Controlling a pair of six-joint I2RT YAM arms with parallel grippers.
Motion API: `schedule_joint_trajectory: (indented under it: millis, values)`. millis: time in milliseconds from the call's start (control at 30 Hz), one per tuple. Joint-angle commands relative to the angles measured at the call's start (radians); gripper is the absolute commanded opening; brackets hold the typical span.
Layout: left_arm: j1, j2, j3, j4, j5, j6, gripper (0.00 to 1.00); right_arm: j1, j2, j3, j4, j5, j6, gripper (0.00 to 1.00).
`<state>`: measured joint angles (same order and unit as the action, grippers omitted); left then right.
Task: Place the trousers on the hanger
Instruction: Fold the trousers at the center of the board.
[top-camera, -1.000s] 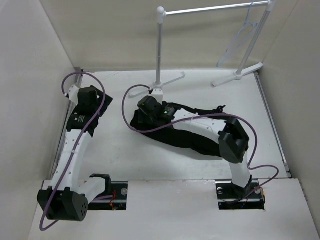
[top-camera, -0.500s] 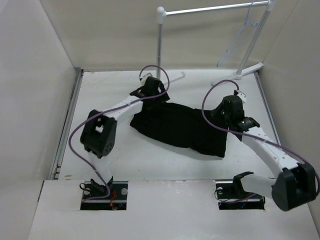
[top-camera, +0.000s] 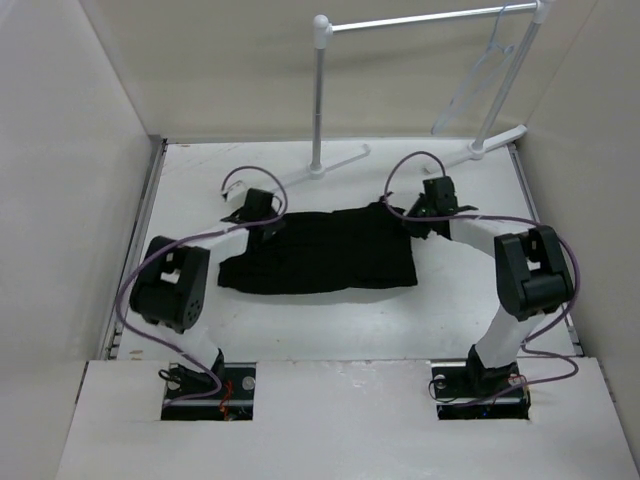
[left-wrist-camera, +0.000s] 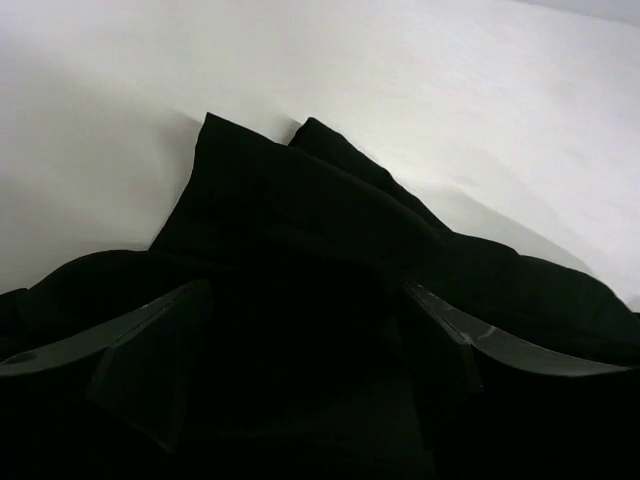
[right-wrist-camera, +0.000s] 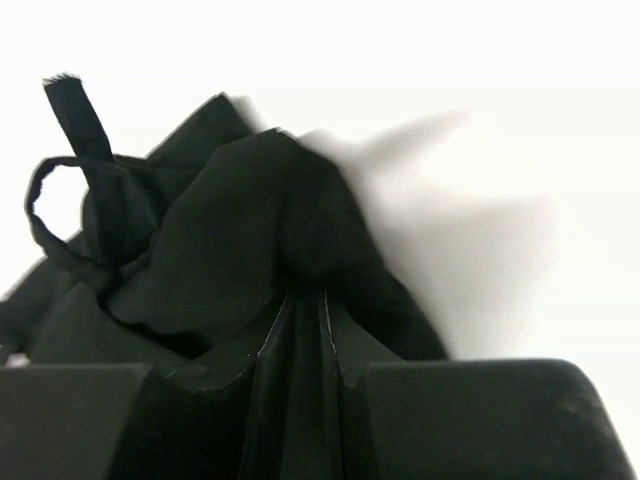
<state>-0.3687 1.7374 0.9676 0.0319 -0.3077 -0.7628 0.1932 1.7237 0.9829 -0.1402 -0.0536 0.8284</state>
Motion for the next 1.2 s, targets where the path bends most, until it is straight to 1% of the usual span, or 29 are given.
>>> schedule_joint_trajectory:
  millis: [0,33,67,100,133,233,267,300,333,367,400,433,467,500,533,667,733,833,967,1067,1167]
  values:
    - [0.092,-0.157,-0.139,-0.093,-0.139,0.019,0.73,0.09,0.057,0.117,0.067,-0.074,0.054,0.22]
    - [0.119,-0.211,-0.159,-0.096,-0.128,0.022,0.73,0.106,0.06,0.135,0.06,-0.072,0.058,0.23]
    - [0.141,-0.257,-0.165,-0.102,-0.117,0.028,0.73,0.119,0.048,0.146,0.051,-0.06,0.06,0.26]
    - [0.155,-0.294,-0.155,-0.113,-0.101,0.037,0.73,0.123,0.03,0.151,0.045,-0.048,0.058,0.3]
    - [0.162,-0.318,-0.127,-0.124,-0.079,0.052,0.73,0.128,-0.002,0.154,0.034,-0.034,0.054,0.36]
    - [0.143,-0.334,-0.008,-0.171,-0.016,0.083,0.73,0.134,-0.113,0.14,0.004,-0.014,0.015,0.48]
    - [0.112,-0.322,0.043,-0.191,0.007,0.083,0.71,0.137,-0.139,0.129,-0.002,-0.014,0.008,0.49]
    - [0.081,-0.3,0.092,-0.207,0.034,0.08,0.66,0.145,-0.169,0.108,-0.007,-0.018,0.002,0.49]
    - [0.039,-0.27,0.139,-0.217,0.067,0.074,0.6,0.156,-0.194,0.077,-0.007,-0.029,0.002,0.49]
    - [-0.007,-0.23,0.187,-0.219,0.103,0.068,0.54,0.169,-0.21,0.045,-0.003,-0.046,0.008,0.45]
    - [-0.055,-0.184,0.233,-0.224,0.134,0.059,0.48,0.185,-0.219,0.015,0.005,-0.07,0.017,0.39]
    - [-0.099,-0.138,0.278,-0.224,0.163,0.042,0.43,0.205,-0.219,-0.015,0.025,-0.095,0.029,0.31]
    - [-0.133,-0.095,0.313,-0.219,0.189,0.021,0.41,0.229,-0.211,-0.039,0.052,-0.118,0.037,0.23]
    - [-0.161,-0.054,0.345,-0.208,0.209,0.001,0.4,0.251,-0.204,-0.059,0.082,-0.143,0.044,0.18]
    - [-0.181,-0.014,0.374,-0.196,0.223,-0.015,0.39,0.269,-0.196,-0.075,0.111,-0.167,0.051,0.15]
    - [-0.223,0.124,0.482,-0.136,0.321,-0.05,0.39,0.303,-0.145,-0.134,0.252,-0.215,0.089,0.15]
    - [-0.236,0.187,0.508,-0.101,0.331,-0.049,0.39,0.305,-0.101,-0.183,0.295,-0.218,0.136,0.15]
    - [-0.227,0.281,0.539,-0.079,0.321,-0.04,0.39,0.297,-0.093,-0.286,0.336,-0.184,0.198,0.14]
    - [-0.194,0.375,0.562,-0.067,0.323,-0.018,0.39,0.303,-0.099,-0.386,0.346,-0.172,0.241,0.13]
    - [-0.18,0.395,0.563,-0.035,0.317,0.003,0.39,0.311,-0.142,-0.443,0.341,-0.15,0.262,0.12]
    - [-0.172,0.39,0.575,0.005,0.326,0.01,0.4,0.324,-0.211,-0.466,0.292,-0.126,0.261,0.12]
